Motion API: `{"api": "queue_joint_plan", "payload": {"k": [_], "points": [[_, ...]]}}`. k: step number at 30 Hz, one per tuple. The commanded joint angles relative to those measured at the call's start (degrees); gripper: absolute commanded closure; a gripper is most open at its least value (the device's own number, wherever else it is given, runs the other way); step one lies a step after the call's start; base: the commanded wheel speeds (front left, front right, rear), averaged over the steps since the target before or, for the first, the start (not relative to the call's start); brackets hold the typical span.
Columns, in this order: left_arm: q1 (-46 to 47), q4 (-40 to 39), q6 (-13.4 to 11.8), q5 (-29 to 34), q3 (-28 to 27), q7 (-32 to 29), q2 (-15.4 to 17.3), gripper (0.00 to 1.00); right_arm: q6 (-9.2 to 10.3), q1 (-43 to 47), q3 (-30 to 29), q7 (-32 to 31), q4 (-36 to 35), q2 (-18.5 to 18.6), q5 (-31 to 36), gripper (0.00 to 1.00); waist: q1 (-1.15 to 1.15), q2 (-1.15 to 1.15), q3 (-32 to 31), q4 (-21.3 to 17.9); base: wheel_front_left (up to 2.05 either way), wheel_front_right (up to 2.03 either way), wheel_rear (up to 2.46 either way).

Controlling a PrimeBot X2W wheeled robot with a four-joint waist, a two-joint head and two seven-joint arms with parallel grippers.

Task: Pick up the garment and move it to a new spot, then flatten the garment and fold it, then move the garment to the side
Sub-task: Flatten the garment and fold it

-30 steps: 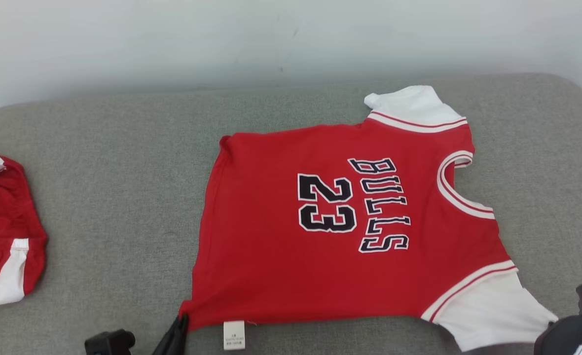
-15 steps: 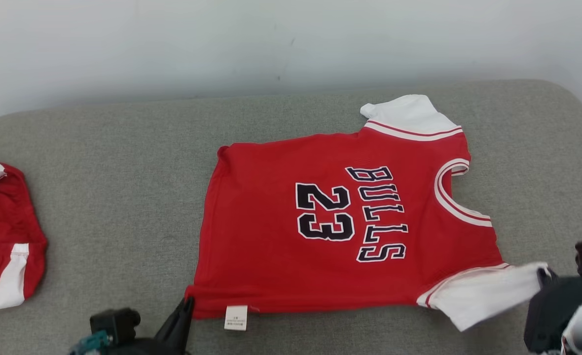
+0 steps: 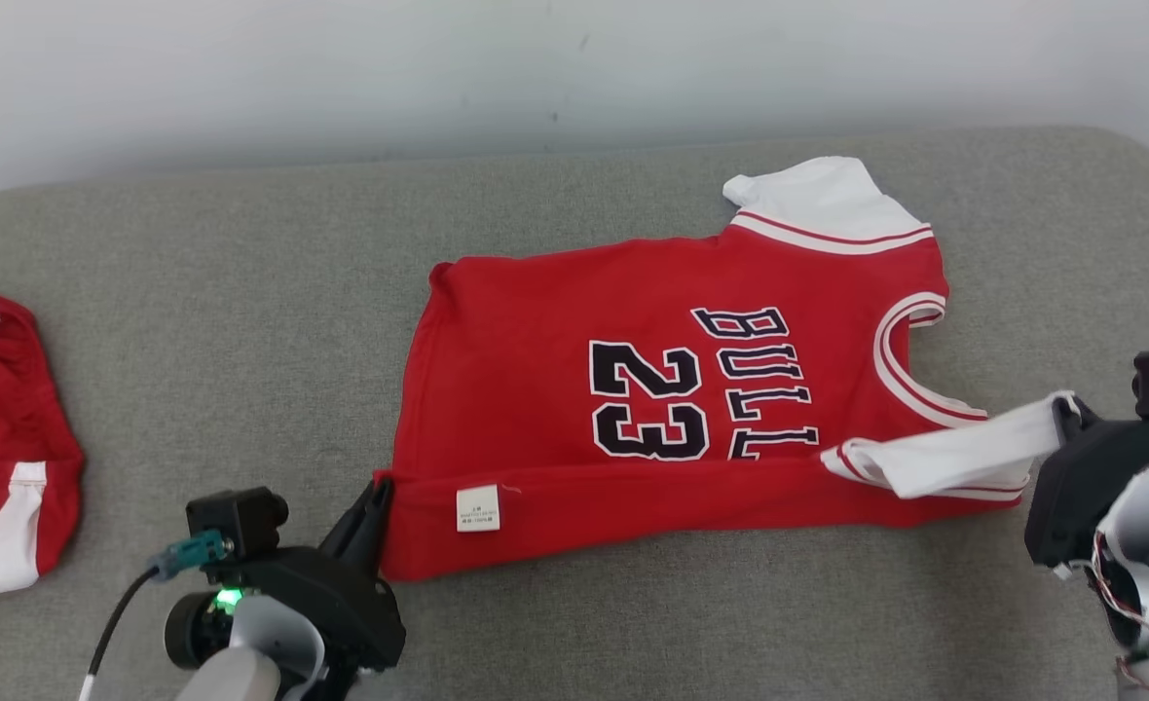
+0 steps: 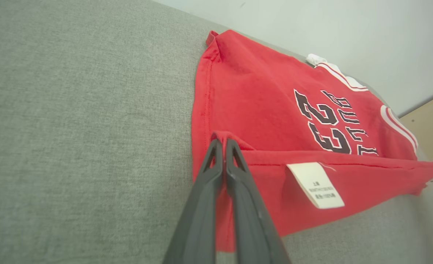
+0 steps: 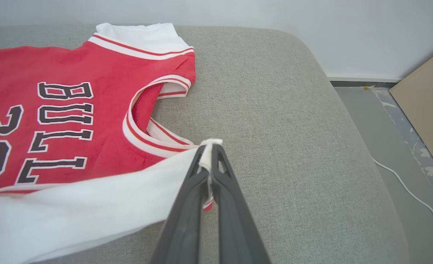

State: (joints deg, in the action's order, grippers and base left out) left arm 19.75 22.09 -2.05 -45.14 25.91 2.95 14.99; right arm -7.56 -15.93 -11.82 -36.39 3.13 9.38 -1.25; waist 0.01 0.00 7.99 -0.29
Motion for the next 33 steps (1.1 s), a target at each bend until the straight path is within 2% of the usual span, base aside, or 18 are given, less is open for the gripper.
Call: {"api": "queue_joint_plan", "payload": {"k": [1, 13, 14, 15, 16, 17, 21, 27, 33], "points": [[0.85, 0.34, -0.22, 0.12, -0.08, -0.12, -0.03, 1.00, 0.15, -0.81, 0.11, 0.71, 0.40, 0.25, 0.06, 1.00, -0.01, 0.00, 0.48, 0.03, 0.00, 0.00, 0.00], [9.40, 7.82, 0.16, 1.40, -0.36, 3.46, -2.32, 0.98, 0.15, -12.56, 4.42, 11.32, 13.78, 2.04, 0.31, 1.00, -0.01, 0.00, 5.00, -0.05, 0.00, 0.00, 0.00], [9.94, 8.37, 0.27, 1.61, -0.43, 4.09, -2.35, 0.71, 0.15, -13.06, 4.47, 12.09, 14.59, 2.01, 0.53, 0.84, -0.01, 0.00, 5.30, -0.02, 0.00, 0.00, 0.00], [10.56, 8.91, 0.14, 1.79, -0.77, 5.01, -2.43, 0.54, 0.15, -13.54, 4.45, 12.87, 15.49, 1.77, 0.70, 0.80, -0.01, 0.00, 5.58, -0.01, 0.00, 0.00, 0.00], [10.97, 9.43, 0.04, 1.79, -0.93, 5.73, -2.71, 0.00, 0.15, -14.06, 4.30, 13.75, 16.13, 1.37, 0.66, 0.33, -0.01, 0.00, 5.80, 0.02, 0.00, 0.00, 0.00], [11.24, 9.96, -0.08, 1.96, -1.03, 6.42, -2.93, 0.00, 0.15, -14.57, 4.15, 14.41, 16.91, 1.13, 0.65, 0.00, -0.01, 0.00, 6.00, 0.07, 0.00, 0.00, 0.00], [12.04, 11.69, 0.12, 2.56, -0.84, 8.00, -3.11, 0.00, 0.15, -15.54, 4.12, 15.91, 18.55, 0.61, 1.11, 0.00, -0.01, 0.00, 6.08, 0.29, 0.00, 0.00, 0.00], [8.63, 11.63, -0.16, 4.81, 0.20, 10.13, -1.73, 0.00, 0.15, -12.24, 3.65, 16.84, 14.97, 1.82, -2.11, 0.00, -0.01, 0.00, 4.52, 0.54, 0.00, 0.00, 0.00], [3.65, 9.22, -2.41, 7.45, 1.96, 11.08, -0.66, 0.00, 0.15, -4.48, 0.98, 11.43, 7.52, 2.48, -3.42, 0.00, -0.01, 0.00, 3.43, 0.65, 0.00, 0.00, 0.00]]}}
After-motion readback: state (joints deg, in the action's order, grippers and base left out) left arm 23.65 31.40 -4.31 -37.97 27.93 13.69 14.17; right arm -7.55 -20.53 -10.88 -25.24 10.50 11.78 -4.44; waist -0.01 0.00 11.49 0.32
